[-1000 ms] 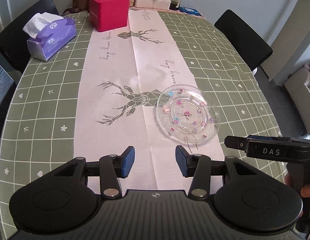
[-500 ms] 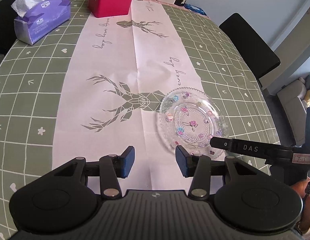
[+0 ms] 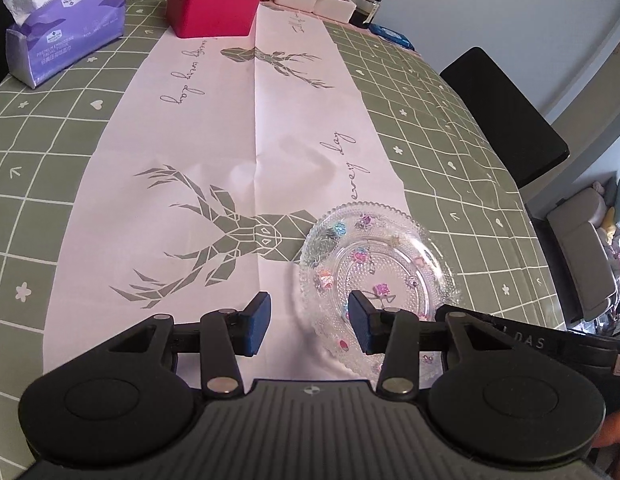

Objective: Organize plates and bowls
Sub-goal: 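Close both tools on the rim of the second glass plate, then lift the glass plate with both tools and carry it over the plate stack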

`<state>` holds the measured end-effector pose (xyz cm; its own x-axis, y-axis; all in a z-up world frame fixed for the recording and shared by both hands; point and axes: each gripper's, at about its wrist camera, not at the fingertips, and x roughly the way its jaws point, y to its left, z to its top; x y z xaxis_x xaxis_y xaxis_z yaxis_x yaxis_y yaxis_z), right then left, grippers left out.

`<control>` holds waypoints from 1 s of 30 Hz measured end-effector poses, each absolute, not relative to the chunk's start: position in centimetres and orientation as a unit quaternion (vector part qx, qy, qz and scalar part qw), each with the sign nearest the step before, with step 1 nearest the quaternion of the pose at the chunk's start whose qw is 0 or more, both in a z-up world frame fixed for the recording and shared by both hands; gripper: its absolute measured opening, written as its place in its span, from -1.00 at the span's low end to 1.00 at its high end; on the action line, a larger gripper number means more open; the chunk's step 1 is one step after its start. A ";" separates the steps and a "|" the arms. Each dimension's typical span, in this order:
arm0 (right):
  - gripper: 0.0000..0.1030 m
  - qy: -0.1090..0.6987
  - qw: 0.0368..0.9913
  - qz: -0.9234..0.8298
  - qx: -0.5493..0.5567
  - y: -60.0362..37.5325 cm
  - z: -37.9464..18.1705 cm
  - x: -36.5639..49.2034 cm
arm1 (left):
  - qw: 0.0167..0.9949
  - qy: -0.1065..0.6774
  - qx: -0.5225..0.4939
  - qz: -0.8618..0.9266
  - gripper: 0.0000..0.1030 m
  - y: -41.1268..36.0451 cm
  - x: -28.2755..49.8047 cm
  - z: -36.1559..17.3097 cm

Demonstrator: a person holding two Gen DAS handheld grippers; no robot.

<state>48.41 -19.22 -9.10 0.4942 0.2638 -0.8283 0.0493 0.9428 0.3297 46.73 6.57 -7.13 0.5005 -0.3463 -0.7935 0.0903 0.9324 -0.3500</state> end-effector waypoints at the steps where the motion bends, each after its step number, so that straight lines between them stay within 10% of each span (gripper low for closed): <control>1: -0.68 0.498 0.850 0.063 0.158 -19.3 -9.1 48.5 | 0.855 0.484 -0.135 -0.126 -0.08 6.5 46.9 -7.5; 12: -0.39 0.477 0.862 0.057 0.163 -19.6 -9.3 49.2 | 0.864 0.468 -0.127 -0.138 -0.65 5.5 47.4 -8.9; 16: -0.73 0.471 0.865 0.054 0.161 -19.5 -9.5 49.0 | 0.866 0.471 -0.114 -0.125 -0.65 4.9 46.7 -8.6; 30: -0.76 0.477 0.856 0.061 0.189 -20.0 -7.6 45.5 | 0.866 0.470 -0.104 -0.134 -0.66 5.3 43.0 -5.7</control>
